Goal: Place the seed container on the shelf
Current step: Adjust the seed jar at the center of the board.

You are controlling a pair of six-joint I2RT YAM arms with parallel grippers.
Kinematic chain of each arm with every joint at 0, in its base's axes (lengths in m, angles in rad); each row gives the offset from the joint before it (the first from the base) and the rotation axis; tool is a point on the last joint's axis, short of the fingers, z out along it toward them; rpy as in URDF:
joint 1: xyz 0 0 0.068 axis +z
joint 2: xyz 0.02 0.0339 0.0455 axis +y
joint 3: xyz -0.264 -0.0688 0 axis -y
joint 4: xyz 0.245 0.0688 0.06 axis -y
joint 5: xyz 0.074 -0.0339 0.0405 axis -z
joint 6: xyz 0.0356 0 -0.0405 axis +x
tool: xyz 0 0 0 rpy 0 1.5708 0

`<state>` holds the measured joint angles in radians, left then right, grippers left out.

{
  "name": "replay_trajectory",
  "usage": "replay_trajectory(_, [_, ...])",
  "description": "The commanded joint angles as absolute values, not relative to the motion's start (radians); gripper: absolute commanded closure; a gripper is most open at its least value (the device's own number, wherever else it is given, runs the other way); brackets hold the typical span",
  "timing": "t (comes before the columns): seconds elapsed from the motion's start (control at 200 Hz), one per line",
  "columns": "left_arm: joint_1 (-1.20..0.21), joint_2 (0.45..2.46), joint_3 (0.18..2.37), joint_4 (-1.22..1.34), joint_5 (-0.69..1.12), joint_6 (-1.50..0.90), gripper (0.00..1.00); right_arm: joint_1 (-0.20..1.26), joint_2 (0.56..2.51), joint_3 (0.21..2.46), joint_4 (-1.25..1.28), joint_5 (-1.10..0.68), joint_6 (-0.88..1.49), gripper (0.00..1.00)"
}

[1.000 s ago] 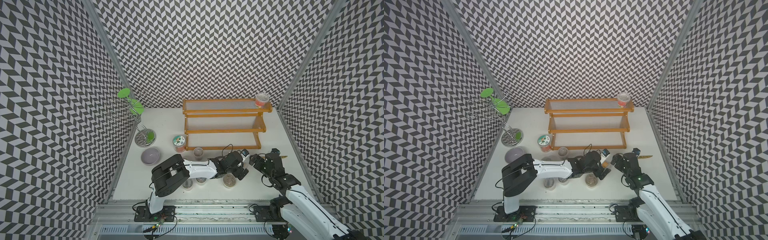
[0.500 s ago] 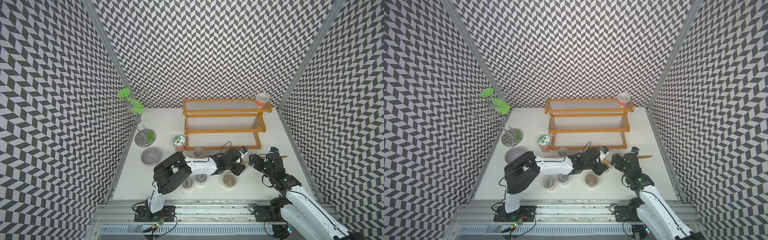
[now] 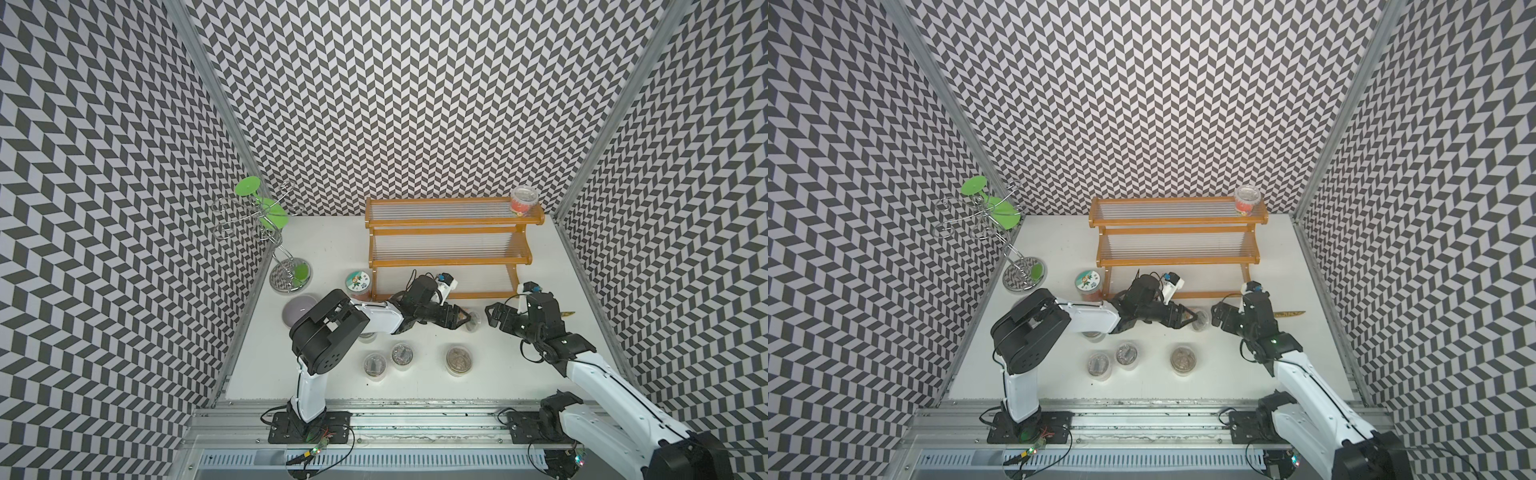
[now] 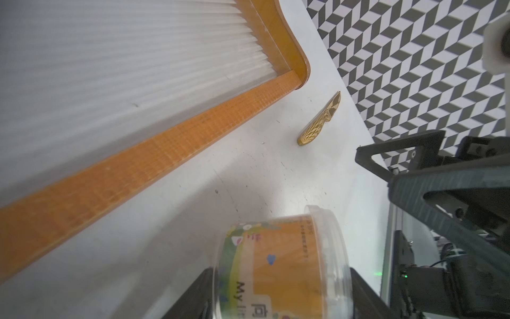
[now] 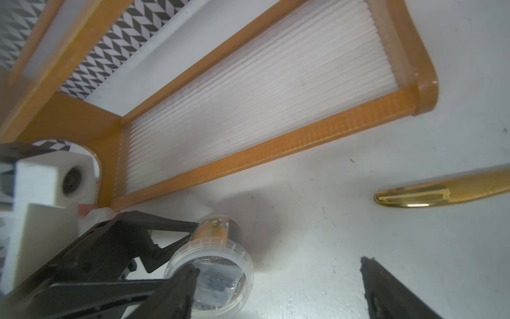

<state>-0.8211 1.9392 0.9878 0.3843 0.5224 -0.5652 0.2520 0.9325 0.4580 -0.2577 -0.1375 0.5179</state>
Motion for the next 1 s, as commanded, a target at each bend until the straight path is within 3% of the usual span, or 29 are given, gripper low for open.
replay_trajectory(0.0, [-0.823,1.914,0.952,0.471,0.605,-0.701,0.39,0.250,0.967,0.477,-0.203,-0.265,0.455,0.11])
replay_trajectory(0.275, [-0.775,1.930,0.836,0.689,0.625,-0.917,0.38,0.253,1.067,0.499,-0.195,-0.268,0.437,0.19])
replay_trajectory(0.416, [-0.768,1.924,0.853,0.598,0.561,-0.882,0.34,0.259,1.130,0.507,-0.197,-0.321,0.411,0.27])
replay_trajectory(0.816, [-0.768,1.922,0.905,0.417,0.445,-0.792,0.25,0.296,1.226,0.516,-0.120,-0.434,0.394,0.26])
replay_trajectory(0.996, [-0.764,1.921,0.889,0.415,0.433,-0.799,0.29,0.313,1.276,0.526,-0.059,-0.438,0.428,0.30])
